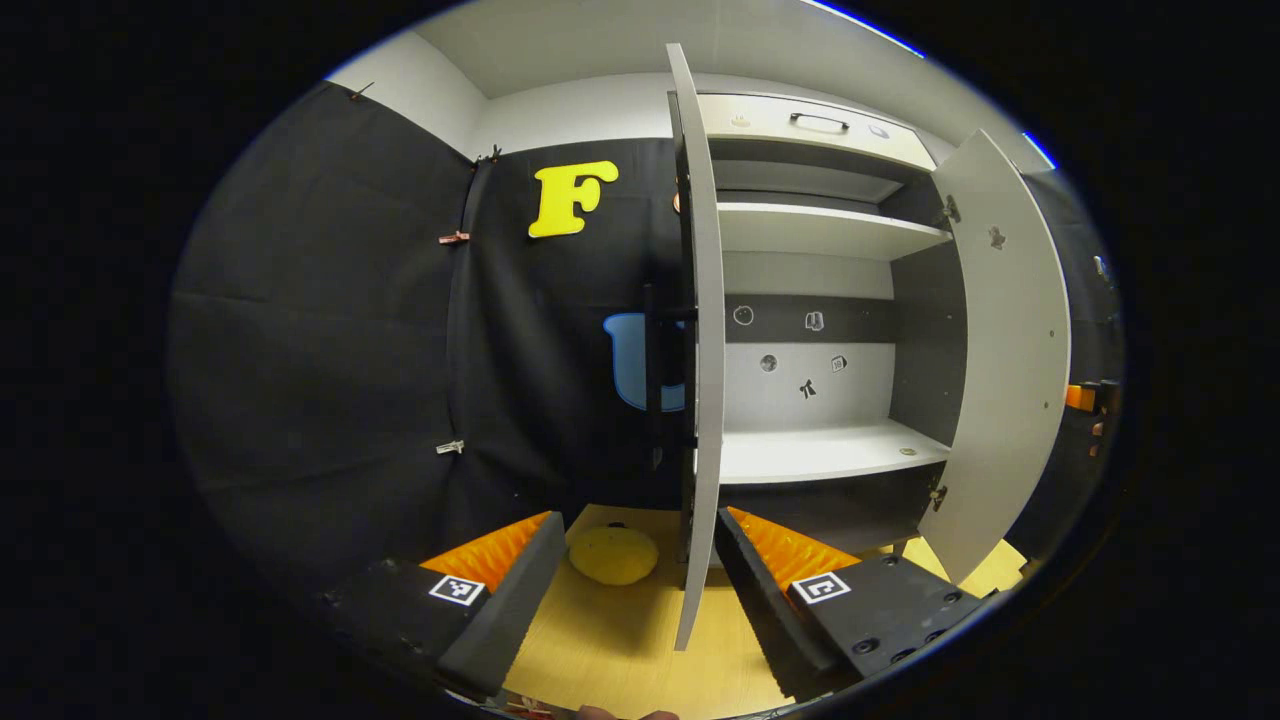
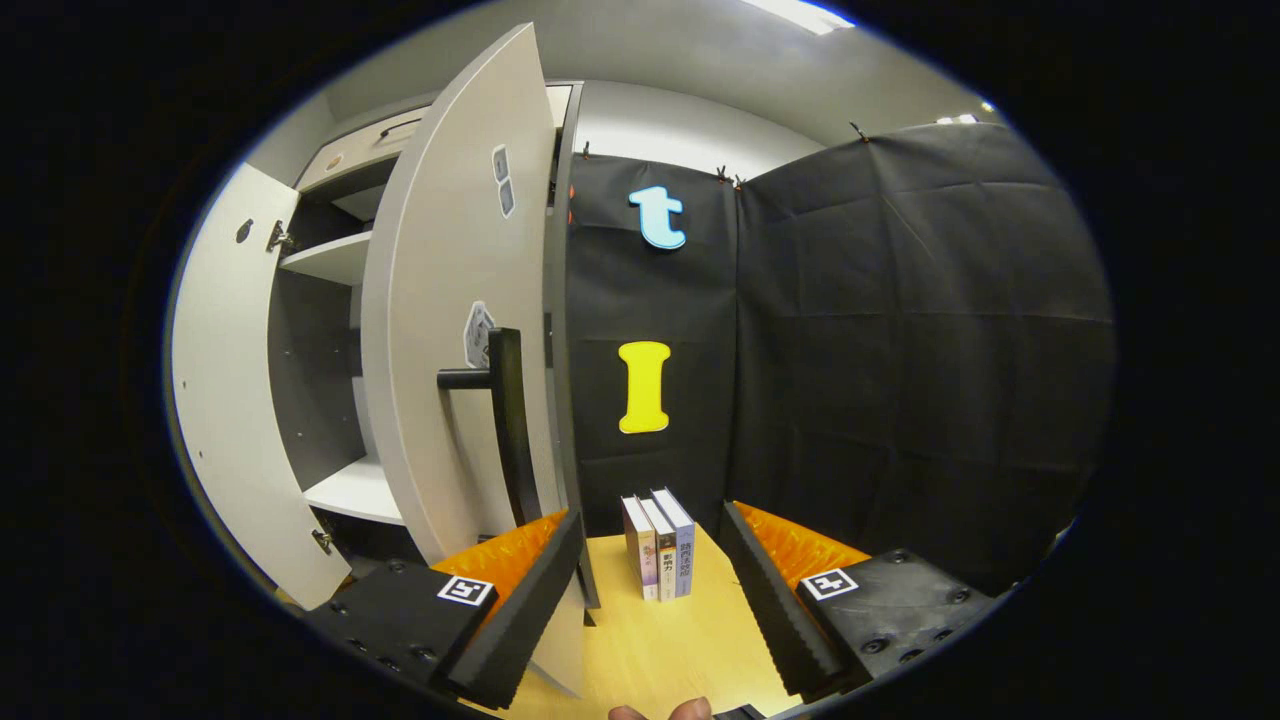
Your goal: Grasp the bottle in the cabinet with the left hand and place it on the coaster, then close the right door with the right hand and the left door with the left hand.
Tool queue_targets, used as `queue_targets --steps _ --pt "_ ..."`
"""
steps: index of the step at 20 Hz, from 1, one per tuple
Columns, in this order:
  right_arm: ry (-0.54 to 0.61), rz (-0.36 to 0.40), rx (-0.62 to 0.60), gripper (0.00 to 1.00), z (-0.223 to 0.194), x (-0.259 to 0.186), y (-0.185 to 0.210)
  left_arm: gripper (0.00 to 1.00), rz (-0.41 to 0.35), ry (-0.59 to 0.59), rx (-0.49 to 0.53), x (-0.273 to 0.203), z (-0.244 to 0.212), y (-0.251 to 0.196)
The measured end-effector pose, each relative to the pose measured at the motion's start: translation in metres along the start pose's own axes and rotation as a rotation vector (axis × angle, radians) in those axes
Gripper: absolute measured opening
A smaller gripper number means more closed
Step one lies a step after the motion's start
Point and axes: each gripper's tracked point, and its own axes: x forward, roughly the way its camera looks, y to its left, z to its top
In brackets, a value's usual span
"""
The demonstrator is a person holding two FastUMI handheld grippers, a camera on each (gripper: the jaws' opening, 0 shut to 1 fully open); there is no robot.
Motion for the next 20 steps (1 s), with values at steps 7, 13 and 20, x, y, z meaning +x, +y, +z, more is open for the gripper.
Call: queue_targets --steps 7,13,20 --pt "0.000 0.127 -0.008 0.96 -0.003 -0.003 0.056 0.95 0.028 0.002 0.006 0.001 -0.002 0.013" --pt "0.004 0.244 -0.017 0.96 -0.008 0.009 0.117 0.96 0.069 0.010 -0.004 0.000 -0.005 0.028" --pt "0.001 0.301 -0.030 0.96 -0.011 0.038 0.180 0.96 0.113 0.015 -0.009 0.001 -0.006 0.046"
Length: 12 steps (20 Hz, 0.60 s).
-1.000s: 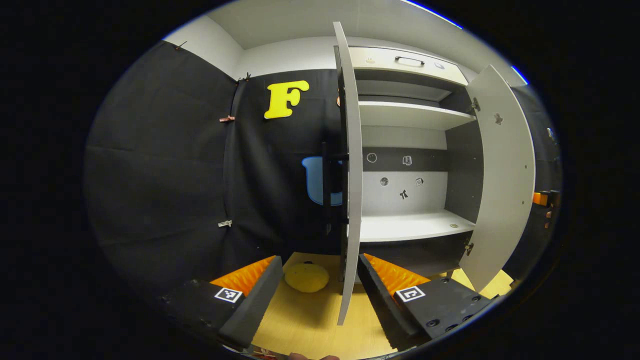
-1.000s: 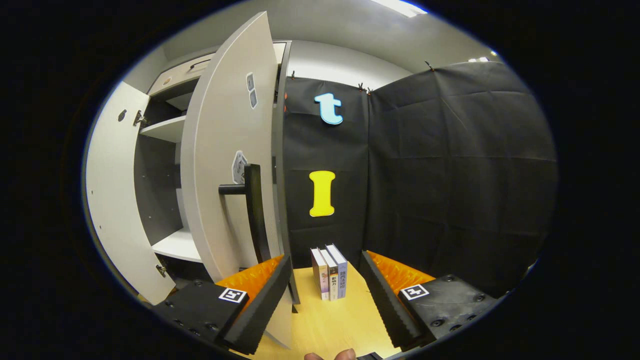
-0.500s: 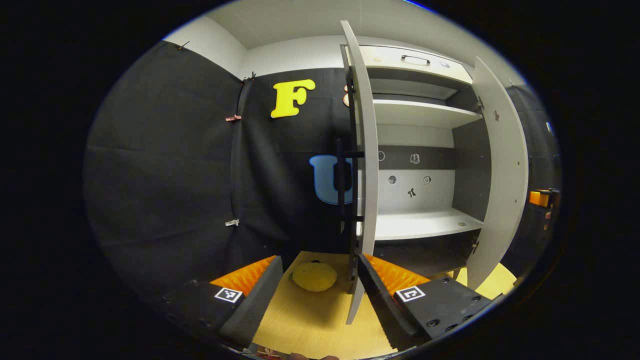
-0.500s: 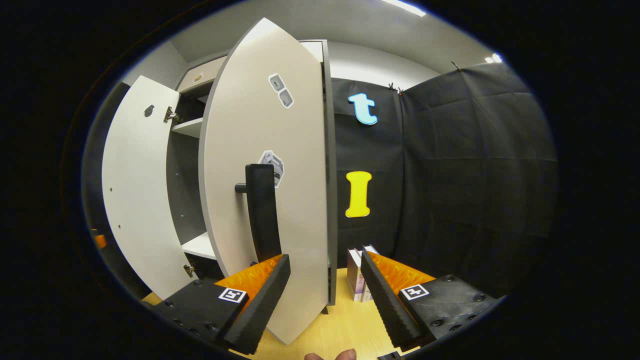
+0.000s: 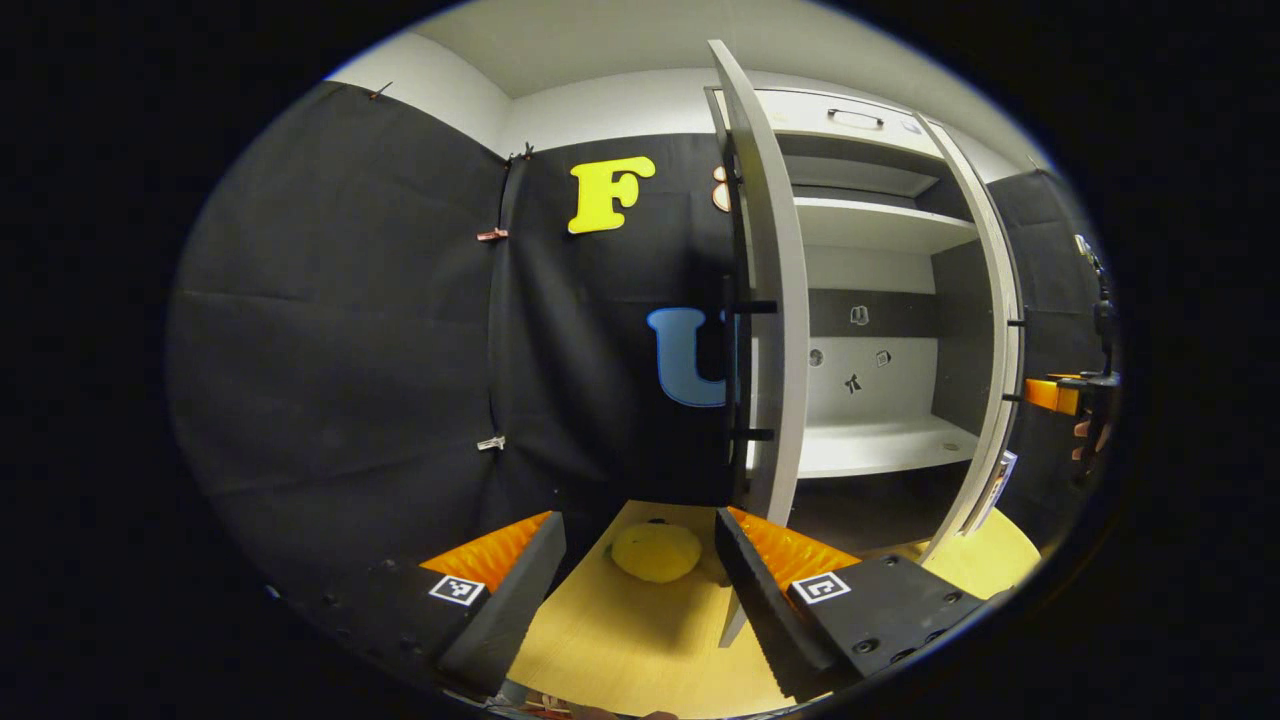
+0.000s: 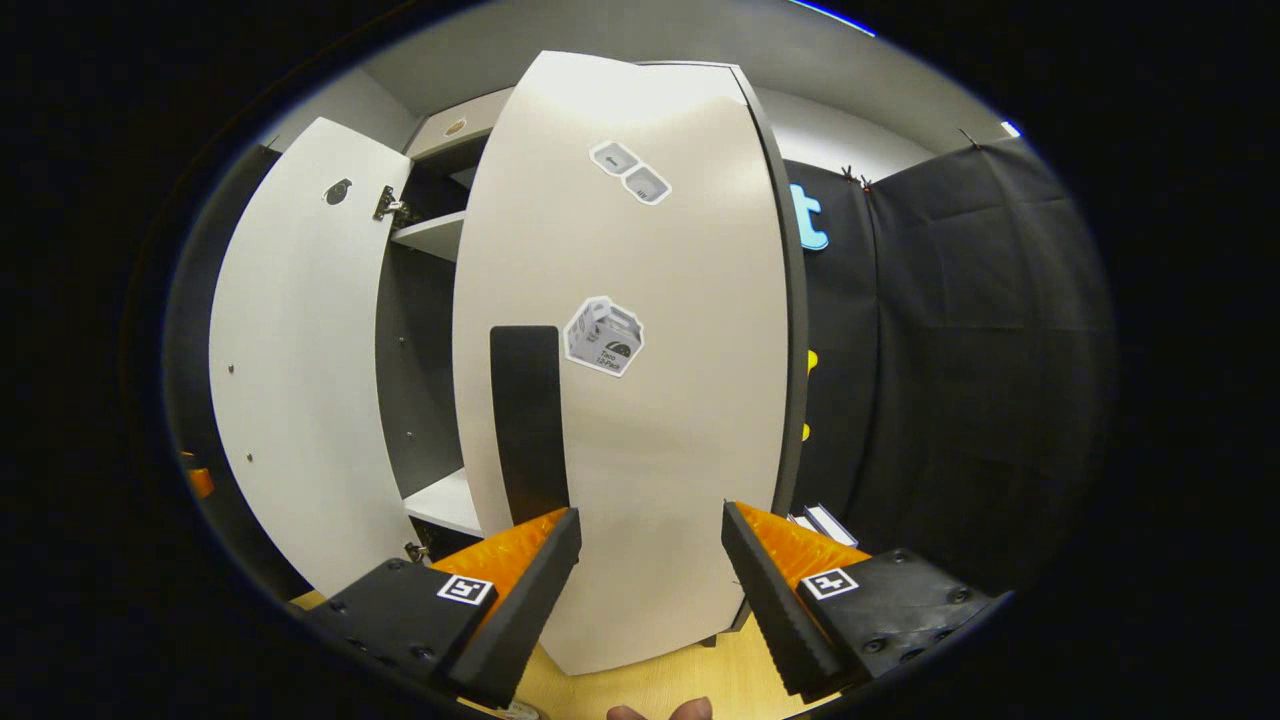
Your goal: Grasp the bottle in the cabinet with the left hand and place it on the coaster, then close the right door with the right hand and the left door with the left hand.
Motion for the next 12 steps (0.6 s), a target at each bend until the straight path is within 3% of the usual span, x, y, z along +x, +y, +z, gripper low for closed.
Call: queue_targets --steps 12 --pt "-0.007 -0.011 0.025 0.96 0.004 0.005 0.015 0.94 -0.002 -0.041 0.063 0.054 0.032 0.015"
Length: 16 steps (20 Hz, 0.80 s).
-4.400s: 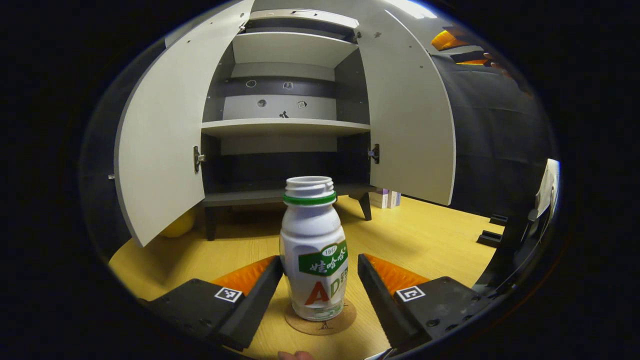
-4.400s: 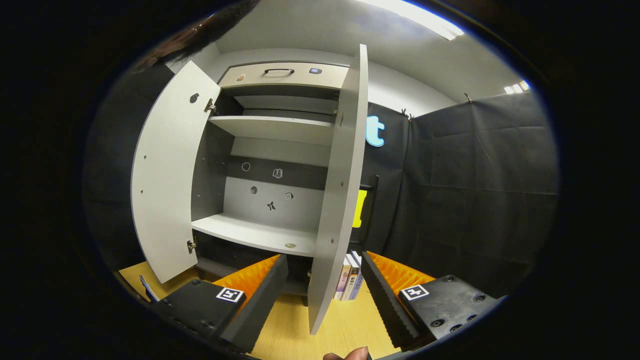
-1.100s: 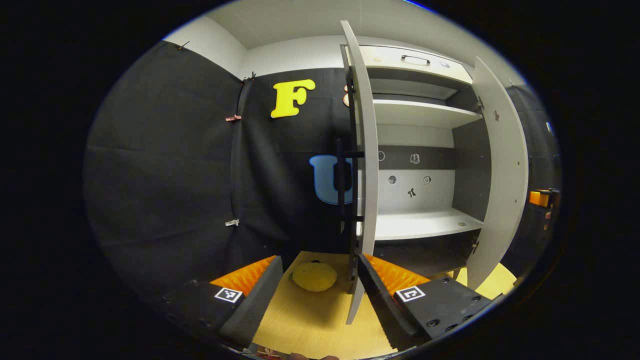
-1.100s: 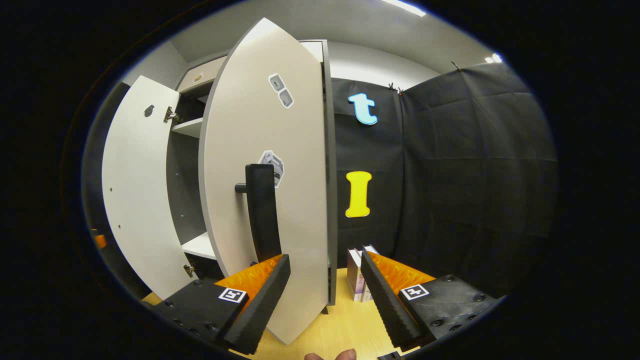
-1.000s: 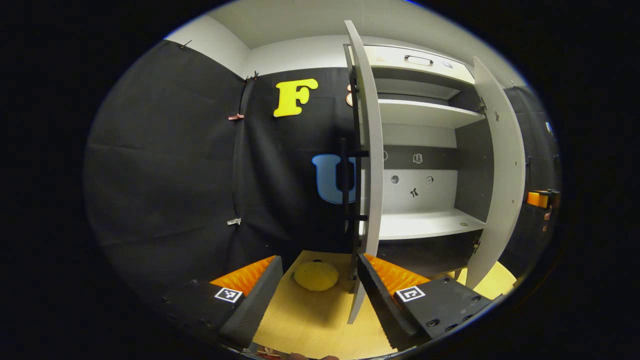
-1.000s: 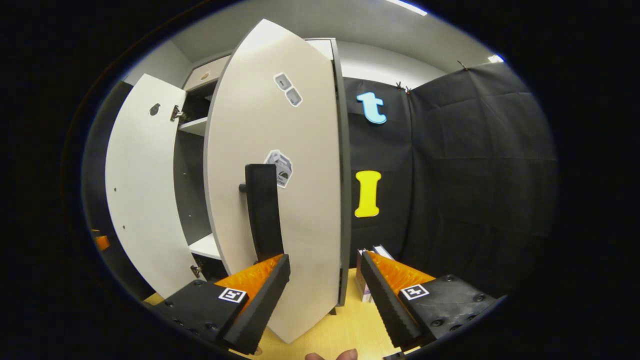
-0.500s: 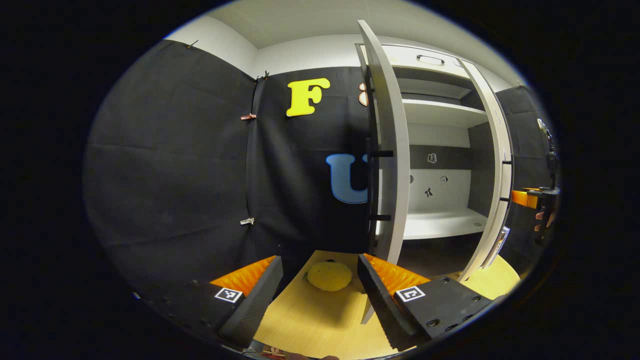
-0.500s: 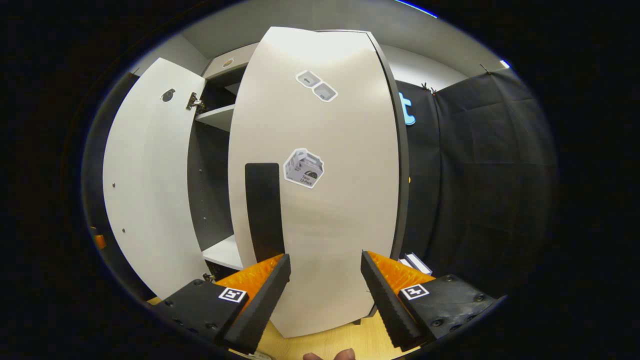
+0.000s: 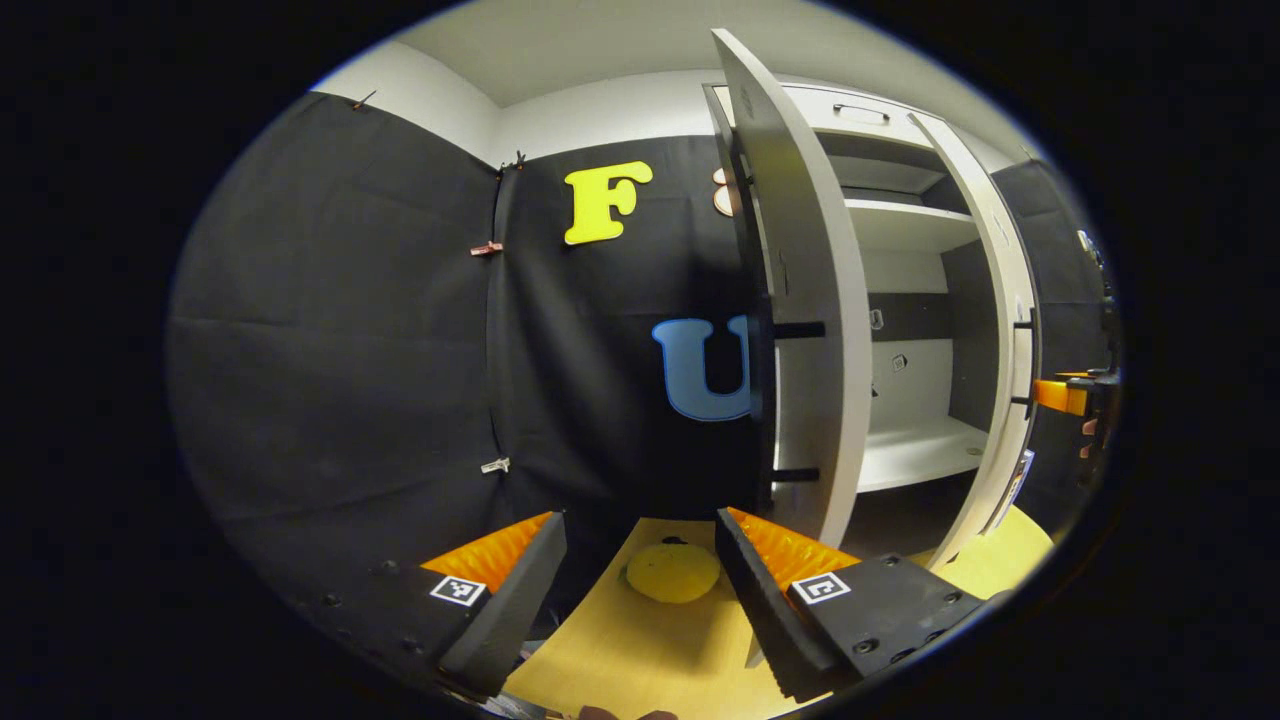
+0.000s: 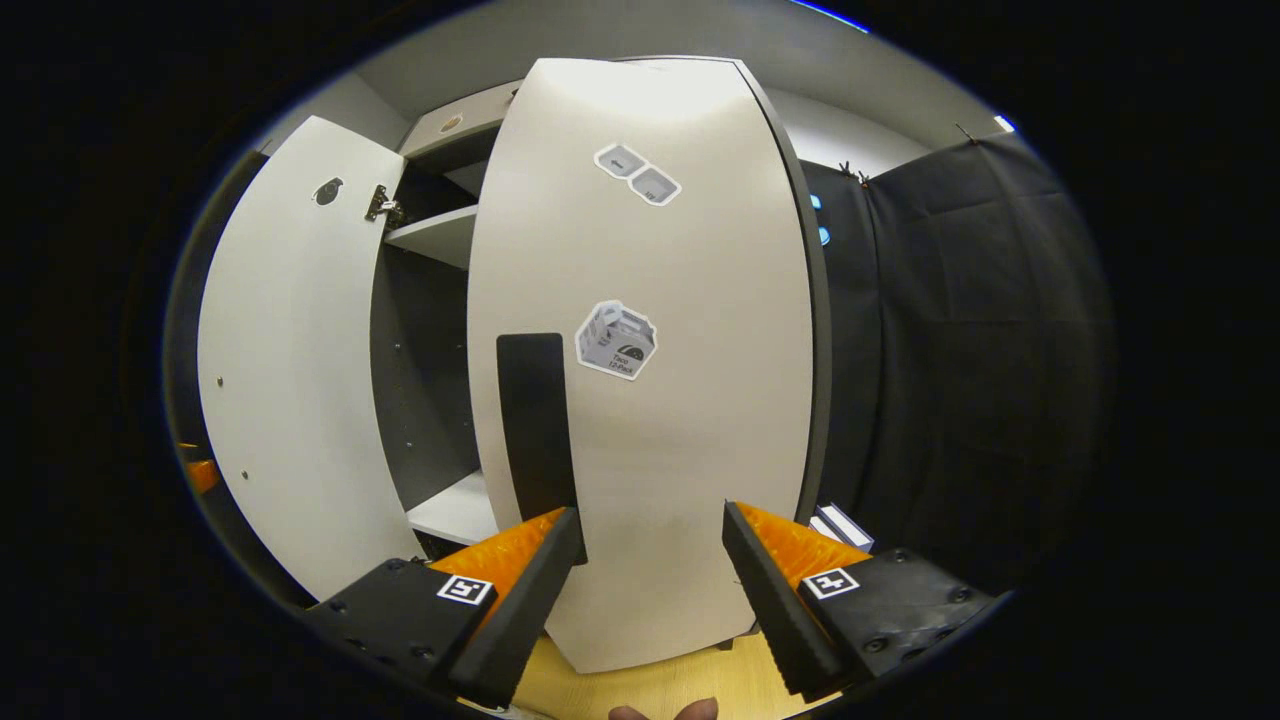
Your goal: Grasp the bottle in the cabinet with the left hand and place it on the coaster, then close the right door with the right hand and the left door with the left hand.
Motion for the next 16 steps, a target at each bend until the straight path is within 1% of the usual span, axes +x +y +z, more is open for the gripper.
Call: queue_targets --steps 3,5,8,10,11,12,16 --pt "-0.002 0.002 -0.008 0.96 0.000 -0.019 -0.001 0.95 -0.008 -0.023 -0.003 0.020 0.010 0.000" --pt "-0.002 -0.006 -0.011 0.96 0.000 -0.031 -0.007 0.94 -0.007 -0.026 -0.015 0.030 0.012 0.001" --pt "0.001 -0.025 -0.015 0.96 0.001 -0.046 -0.018 0.94 -0.027 -0.026 -0.038 0.044 0.015 -0.004" --pt "0.002 -0.045 -0.013 0.96 0.002 -0.056 -0.030 0.95 -0.042 -0.025 -0.028 0.050 0.015 -0.013" --pt "0.002 -0.056 -0.008 0.96 0.002 -0.062 -0.037 0.95 -0.033 -0.024 -0.018 0.051 0.015 -0.011" --pt "0.002 -0.067 -0.003 0.96 0.003 -0.067 -0.044 0.92 -0.035 -0.030 -0.012 0.050 0.015 -0.011" --pt "0.010 -0.099 -0.007 0.96 0.002 -0.083 -0.065 0.92 -0.067 -0.037 -0.052 0.050 0.016 -0.016"
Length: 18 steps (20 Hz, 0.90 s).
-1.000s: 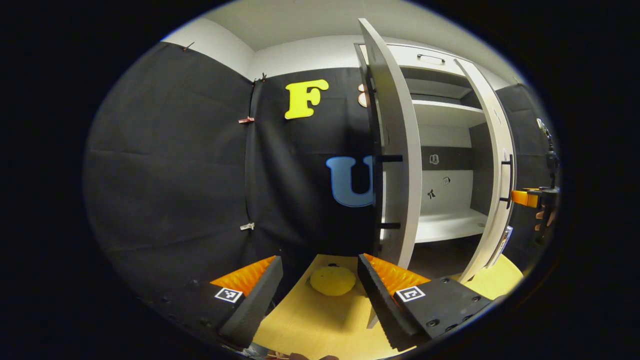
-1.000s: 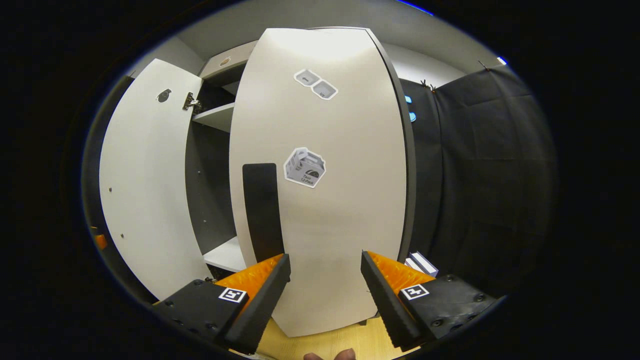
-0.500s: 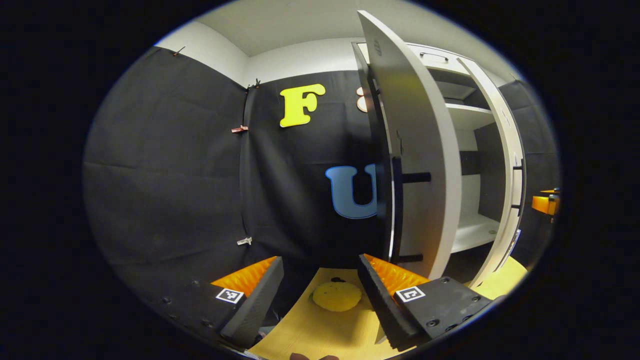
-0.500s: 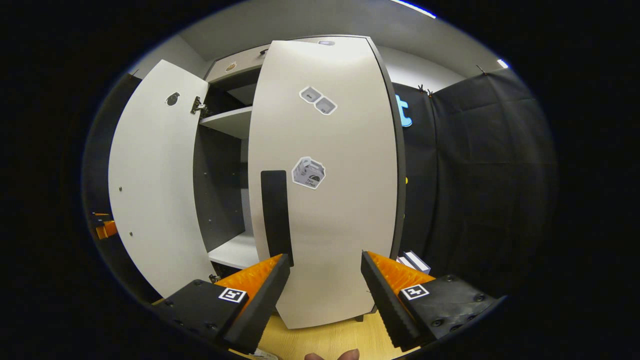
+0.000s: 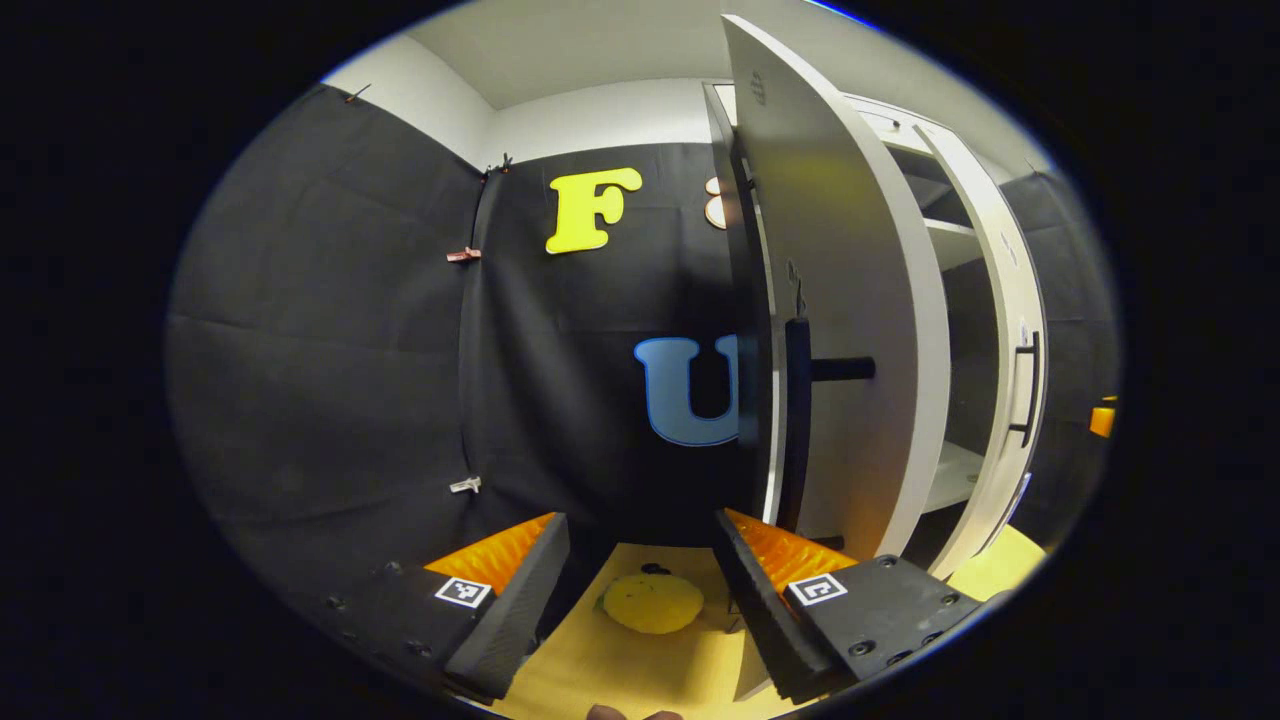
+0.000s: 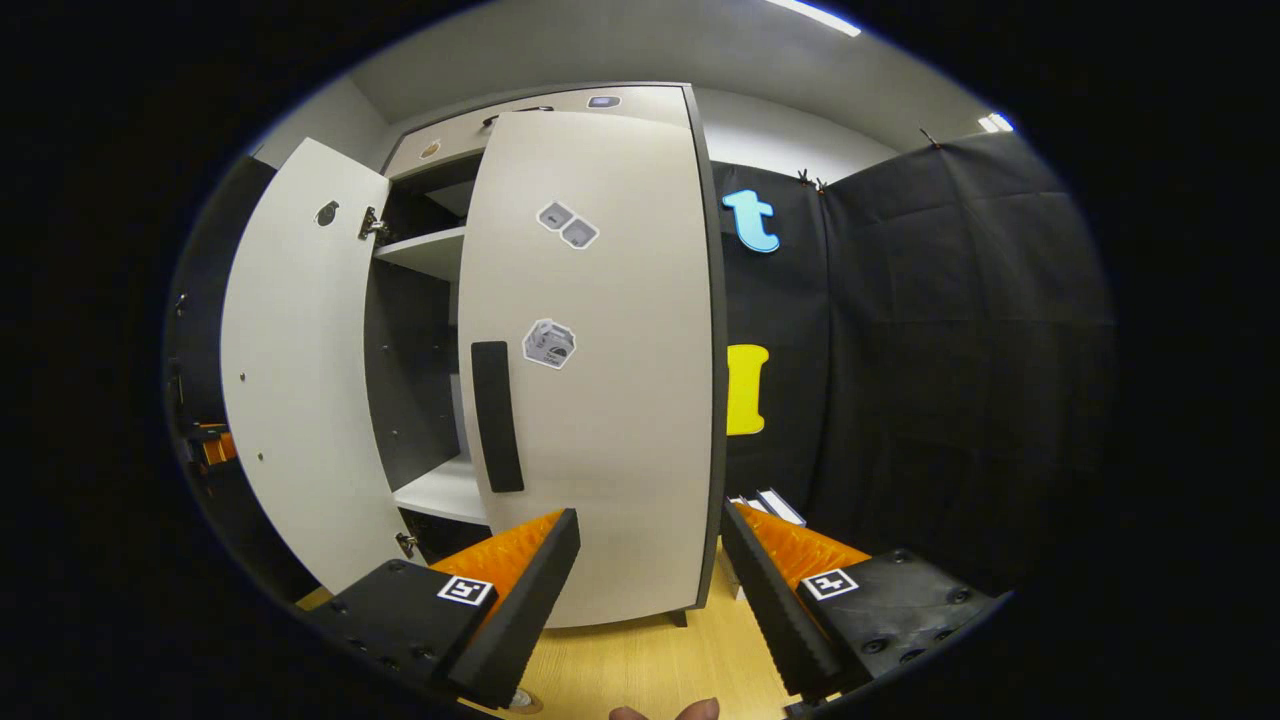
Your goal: Grasp the bottle in the cabinet with the left hand and place it on the coaster, then close the right door with the right hand and the left door with the left hand.
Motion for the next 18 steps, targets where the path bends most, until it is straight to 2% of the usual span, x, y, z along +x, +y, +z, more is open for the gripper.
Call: queue_targets --steps 5,10,16,18 --pt "0.002 -0.012 0.004 0.96 0.002 -0.013 -0.018 0.93 0.025 0.015 0.000 -0.002 0.003 -0.009" --pt "0.012 -0.015 0.001 0.96 0.000 -0.017 -0.032 0.94 -0.037 0.030 -0.011 -0.017 0.000 -0.055" --pt "0.003 -0.039 0.017 0.96 0.004 -0.025 -0.060 0.93 -0.054 0.037 -0.066 -0.019 -0.002 -0.089" --pt "0.009 -0.048 0.019 0.96 0.001 -0.026 -0.068 0.92 -0.064 0.037 -0.052 -0.017 0.001 -0.099"
